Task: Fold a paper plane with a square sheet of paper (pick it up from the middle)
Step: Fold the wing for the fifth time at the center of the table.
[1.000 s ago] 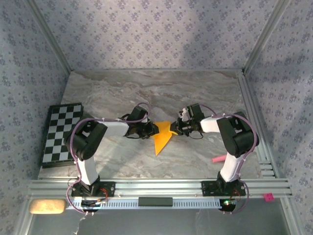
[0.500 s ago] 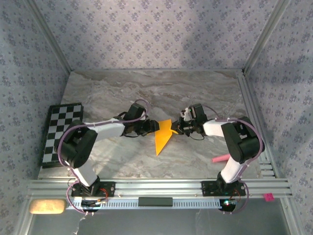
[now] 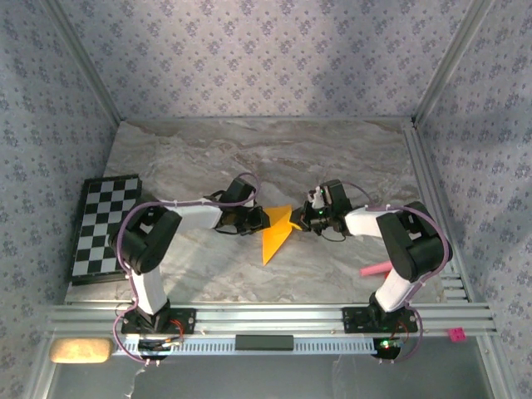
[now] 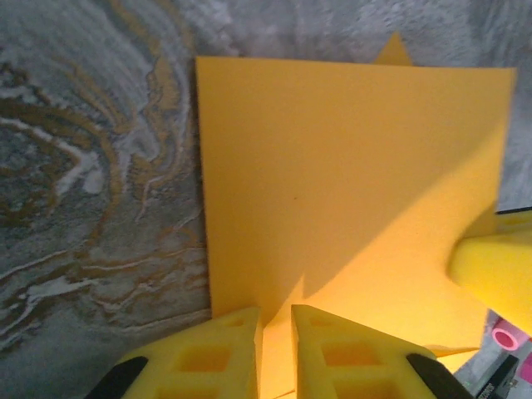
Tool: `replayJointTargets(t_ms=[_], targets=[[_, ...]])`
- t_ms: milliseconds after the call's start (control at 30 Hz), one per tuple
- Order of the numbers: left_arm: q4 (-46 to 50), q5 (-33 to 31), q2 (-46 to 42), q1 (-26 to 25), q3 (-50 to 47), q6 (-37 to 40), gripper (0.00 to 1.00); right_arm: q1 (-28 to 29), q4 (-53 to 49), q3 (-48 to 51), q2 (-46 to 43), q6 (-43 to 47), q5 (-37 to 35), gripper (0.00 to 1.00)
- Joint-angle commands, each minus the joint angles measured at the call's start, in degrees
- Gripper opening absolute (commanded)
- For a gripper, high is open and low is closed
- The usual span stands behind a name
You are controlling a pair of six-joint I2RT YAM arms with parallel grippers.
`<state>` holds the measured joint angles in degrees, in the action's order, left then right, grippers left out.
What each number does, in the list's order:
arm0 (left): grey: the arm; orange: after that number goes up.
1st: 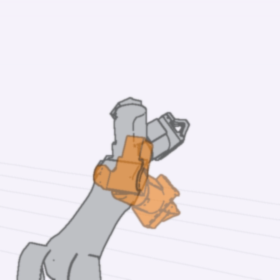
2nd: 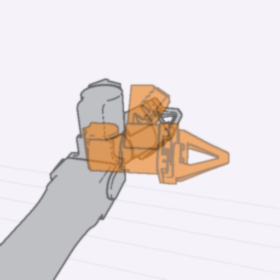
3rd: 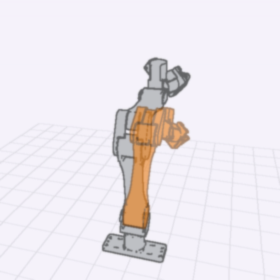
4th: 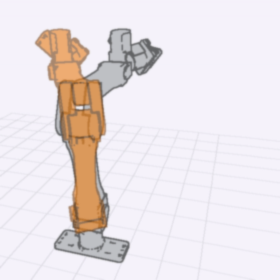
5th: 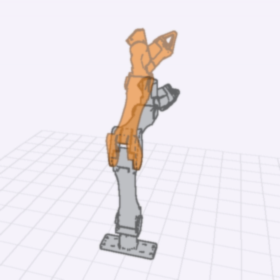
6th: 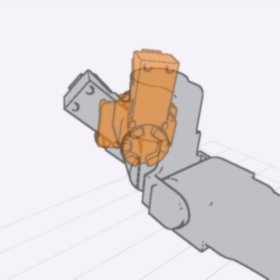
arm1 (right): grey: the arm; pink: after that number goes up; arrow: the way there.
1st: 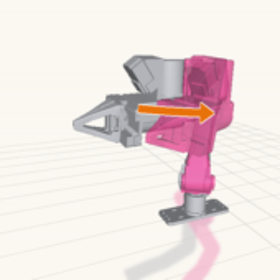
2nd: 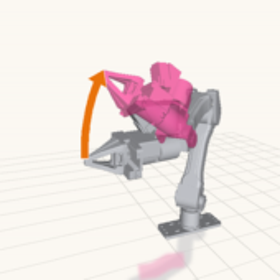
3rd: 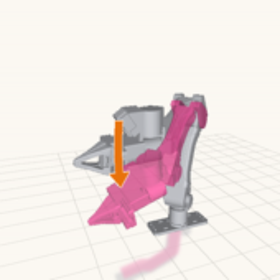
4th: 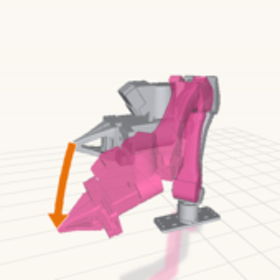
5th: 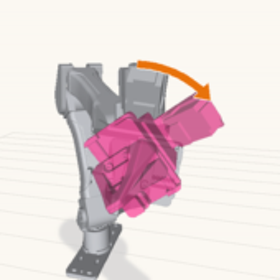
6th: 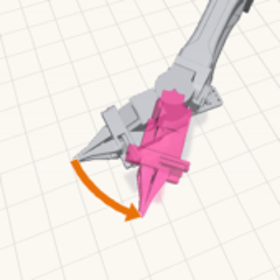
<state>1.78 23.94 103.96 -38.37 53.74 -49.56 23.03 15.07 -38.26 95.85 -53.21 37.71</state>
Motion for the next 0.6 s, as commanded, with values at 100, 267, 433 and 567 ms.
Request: replayJointTargets(t_ms=[100, 267, 433, 567], targets=[[-0.7, 0.0, 1.8, -0.2, -0.7, -0.9, 0.14, -0.2, 4.4, 1.0, 1.6, -1.0, 3.2, 0.08], [-1.6, 0.1, 1.9, -0.2, -2.0, -1.2, 0.13, -0.7, 4.7, 0.7, 2.8, 0.0, 4.2, 0.13], [-1.6, 0.0, 1.7, 0.0, -2.4, -1.1, 0.13, -0.8, 4.0, 0.2, 3.8, 1.3, 4.8, 0.18], [-1.5, 0.1, 1.4, 0.0, -2.4, -0.7, 0.13, -0.9, 2.9, -0.7, 4.9, 2.7, 5.6, 0.19]])
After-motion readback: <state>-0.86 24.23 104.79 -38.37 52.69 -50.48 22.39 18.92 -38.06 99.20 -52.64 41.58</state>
